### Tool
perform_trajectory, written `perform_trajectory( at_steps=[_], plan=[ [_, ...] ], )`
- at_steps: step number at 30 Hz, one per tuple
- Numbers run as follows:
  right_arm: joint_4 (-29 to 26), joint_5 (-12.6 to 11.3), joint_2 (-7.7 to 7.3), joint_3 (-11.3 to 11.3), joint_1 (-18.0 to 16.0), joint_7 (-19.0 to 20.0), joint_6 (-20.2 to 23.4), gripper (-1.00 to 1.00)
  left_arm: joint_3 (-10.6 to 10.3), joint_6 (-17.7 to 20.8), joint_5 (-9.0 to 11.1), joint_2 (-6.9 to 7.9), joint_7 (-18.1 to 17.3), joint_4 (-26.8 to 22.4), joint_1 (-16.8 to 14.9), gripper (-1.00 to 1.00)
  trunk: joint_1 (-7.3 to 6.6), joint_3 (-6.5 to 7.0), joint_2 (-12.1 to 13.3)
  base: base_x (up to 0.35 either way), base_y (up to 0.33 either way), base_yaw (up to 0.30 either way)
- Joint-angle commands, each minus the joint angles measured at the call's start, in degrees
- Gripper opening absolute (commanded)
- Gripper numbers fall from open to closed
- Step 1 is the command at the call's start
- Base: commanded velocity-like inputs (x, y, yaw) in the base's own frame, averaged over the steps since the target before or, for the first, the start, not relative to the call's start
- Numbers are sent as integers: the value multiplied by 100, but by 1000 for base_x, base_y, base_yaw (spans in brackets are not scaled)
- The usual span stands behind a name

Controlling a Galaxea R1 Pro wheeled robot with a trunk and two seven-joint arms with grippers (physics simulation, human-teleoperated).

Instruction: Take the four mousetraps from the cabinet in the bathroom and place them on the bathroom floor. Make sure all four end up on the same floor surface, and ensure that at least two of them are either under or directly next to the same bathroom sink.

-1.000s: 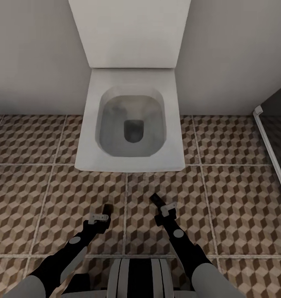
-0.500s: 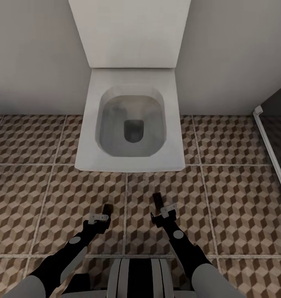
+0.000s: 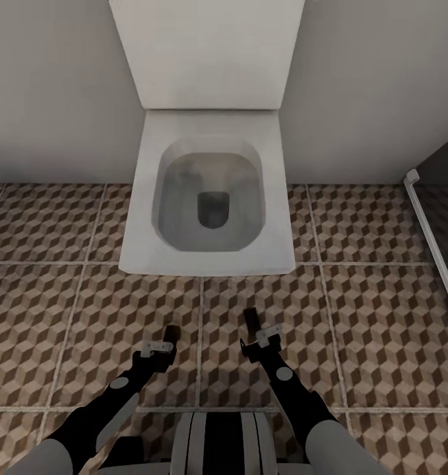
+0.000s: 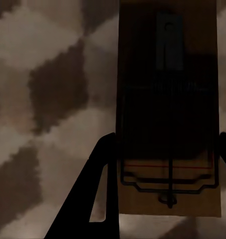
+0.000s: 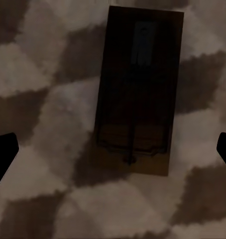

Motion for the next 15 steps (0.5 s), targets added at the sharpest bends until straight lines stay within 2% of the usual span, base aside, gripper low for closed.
perform_trajectory(
  at_steps=[1,9,15],
  plan=[
    [1,41,1,-8,-1,2,-13,100,-43,1,43,9,66,-11,-5,-100,0,-3,-1,117,19,0],
    [1,41,1,-8,-1,2,-13,100,-44,2,42,9,66,-9,-5,-100,0,-3,-1,151,60,0],
    [1,41,1,-2,-1,2,-17,100,-42,2,42,9,66,-6,-5,-100,0,-3,-1,25,9,0]
  ],
)
